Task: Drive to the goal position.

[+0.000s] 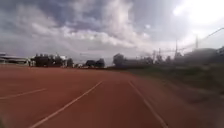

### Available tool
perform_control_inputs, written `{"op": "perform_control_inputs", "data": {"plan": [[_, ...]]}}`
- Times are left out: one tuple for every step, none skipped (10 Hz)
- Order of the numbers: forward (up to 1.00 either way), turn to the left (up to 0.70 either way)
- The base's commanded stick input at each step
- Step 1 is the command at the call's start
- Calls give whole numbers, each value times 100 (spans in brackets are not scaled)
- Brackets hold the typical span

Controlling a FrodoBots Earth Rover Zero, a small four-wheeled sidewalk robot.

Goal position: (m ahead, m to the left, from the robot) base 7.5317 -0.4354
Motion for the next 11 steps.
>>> {"op": "perform_control_inputs", "data": {"plan": [[70,0],[70,0],[70,0],[70,0],[70,0],[70,0],[70,0],[70,0],[70,0],[70,0],[70,0]]}}
